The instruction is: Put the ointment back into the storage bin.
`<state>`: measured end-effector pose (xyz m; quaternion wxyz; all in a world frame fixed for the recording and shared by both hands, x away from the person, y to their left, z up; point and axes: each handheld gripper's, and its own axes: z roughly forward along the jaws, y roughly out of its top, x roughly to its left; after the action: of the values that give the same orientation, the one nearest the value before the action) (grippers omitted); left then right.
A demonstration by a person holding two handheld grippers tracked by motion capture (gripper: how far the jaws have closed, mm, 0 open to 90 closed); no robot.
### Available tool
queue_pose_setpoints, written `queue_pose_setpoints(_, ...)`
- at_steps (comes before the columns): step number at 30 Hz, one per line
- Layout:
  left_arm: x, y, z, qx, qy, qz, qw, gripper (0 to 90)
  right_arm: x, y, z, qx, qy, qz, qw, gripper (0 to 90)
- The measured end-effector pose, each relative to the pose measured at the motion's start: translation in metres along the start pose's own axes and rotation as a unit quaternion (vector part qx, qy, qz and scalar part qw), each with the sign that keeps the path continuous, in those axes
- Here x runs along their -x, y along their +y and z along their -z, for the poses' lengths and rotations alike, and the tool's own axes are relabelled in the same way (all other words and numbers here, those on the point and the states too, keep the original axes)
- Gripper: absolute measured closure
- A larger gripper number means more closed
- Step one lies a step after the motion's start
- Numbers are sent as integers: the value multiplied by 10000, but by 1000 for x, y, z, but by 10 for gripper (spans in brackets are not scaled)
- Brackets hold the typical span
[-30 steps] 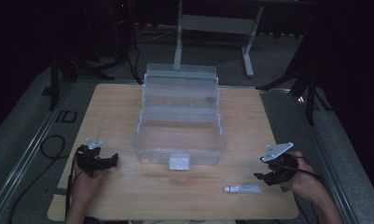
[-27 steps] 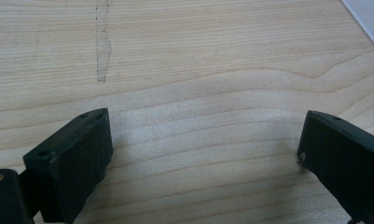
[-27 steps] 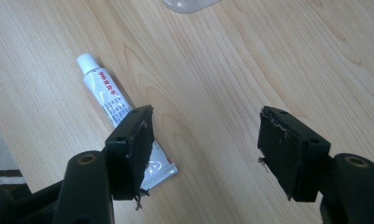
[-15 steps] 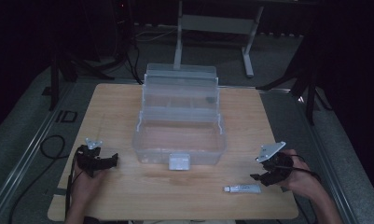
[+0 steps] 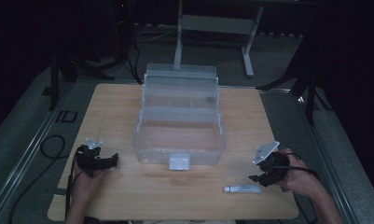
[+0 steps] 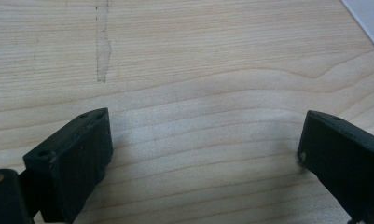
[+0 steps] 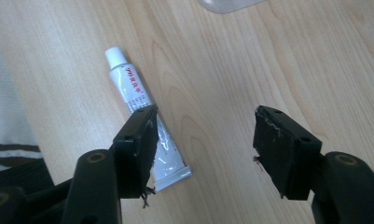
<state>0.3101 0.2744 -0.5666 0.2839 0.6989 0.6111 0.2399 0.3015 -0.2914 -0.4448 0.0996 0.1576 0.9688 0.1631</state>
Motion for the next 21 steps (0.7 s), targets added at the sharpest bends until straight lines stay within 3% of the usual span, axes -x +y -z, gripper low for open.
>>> queue_pose_setpoints(21,0,0,0,0,-1,0,10000,36,-6,11,-8,-234,200,306,9991,418)
